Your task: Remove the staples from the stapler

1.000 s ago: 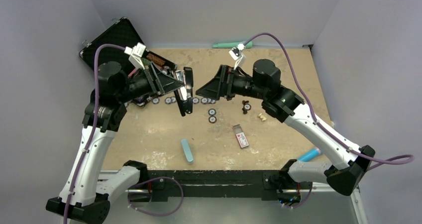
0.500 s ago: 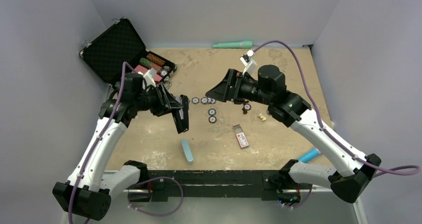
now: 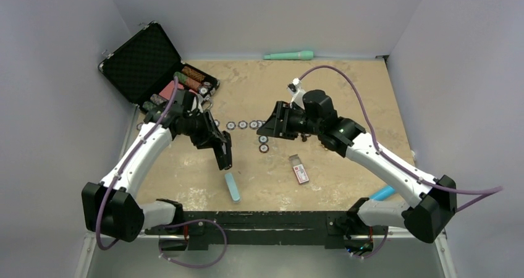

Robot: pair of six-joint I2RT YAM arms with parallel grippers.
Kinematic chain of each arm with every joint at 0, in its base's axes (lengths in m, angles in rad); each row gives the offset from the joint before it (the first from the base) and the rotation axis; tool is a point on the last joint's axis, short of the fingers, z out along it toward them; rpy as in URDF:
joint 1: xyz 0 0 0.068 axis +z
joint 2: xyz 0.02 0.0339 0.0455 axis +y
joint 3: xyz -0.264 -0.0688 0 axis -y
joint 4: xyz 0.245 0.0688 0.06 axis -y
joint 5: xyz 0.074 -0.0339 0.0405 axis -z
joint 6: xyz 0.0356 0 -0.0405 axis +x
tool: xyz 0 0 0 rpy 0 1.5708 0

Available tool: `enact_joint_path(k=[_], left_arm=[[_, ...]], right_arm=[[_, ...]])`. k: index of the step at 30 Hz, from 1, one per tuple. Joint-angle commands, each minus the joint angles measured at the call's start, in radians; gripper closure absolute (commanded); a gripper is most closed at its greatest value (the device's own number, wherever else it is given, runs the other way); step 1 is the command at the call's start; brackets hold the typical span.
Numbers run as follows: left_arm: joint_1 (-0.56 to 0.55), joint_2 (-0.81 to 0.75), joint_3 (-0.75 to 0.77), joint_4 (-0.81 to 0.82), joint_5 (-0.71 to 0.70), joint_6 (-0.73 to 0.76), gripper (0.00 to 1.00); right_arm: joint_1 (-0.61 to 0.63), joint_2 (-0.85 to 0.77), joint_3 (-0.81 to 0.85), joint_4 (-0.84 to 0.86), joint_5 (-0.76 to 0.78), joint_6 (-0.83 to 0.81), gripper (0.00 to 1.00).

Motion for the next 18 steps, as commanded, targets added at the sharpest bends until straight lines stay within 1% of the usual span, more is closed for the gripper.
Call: enact_joint_path(k=[1, 3, 5, 6, 9, 13, 18], left_arm=[[-0.016, 0.058, 0.069, 0.031, 0.038, 0.057, 1.0], [-0.022, 0.111, 0.091, 0.037, 0.053, 0.076, 1.0], [-0.029, 0.159, 0.117, 0.054, 0.075, 0.095, 1.0], [-0.032, 0.183, 0.131, 0.065, 0.092, 0.106, 1.0], [-0.044, 0.244, 0.173, 0.099, 0.158, 0.164, 1.0], [-0.052, 0.295, 0.225, 0.057, 0.137, 0.23, 1.0], [-0.054, 0.36, 0.271, 0.062, 0.159, 0.244, 1.0]], right_arm=[[-0.002, 0.066, 0.054, 0.074, -0.022, -0.039, 0.49], [-0.006, 0.135, 0.108, 0.062, -0.054, -0.065, 0.6], [-0.008, 0.206, 0.169, 0.045, -0.085, -0.086, 0.74], [-0.011, 0.246, 0.194, 0.039, -0.097, -0.094, 0.79], [-0.038, 0.322, 0.225, 0.075, -0.155, -0.088, 0.84], [-0.088, 0.422, 0.279, 0.081, -0.22, -0.089, 0.91], [-0.121, 0.498, 0.321, 0.079, -0.268, -0.116, 0.93]])
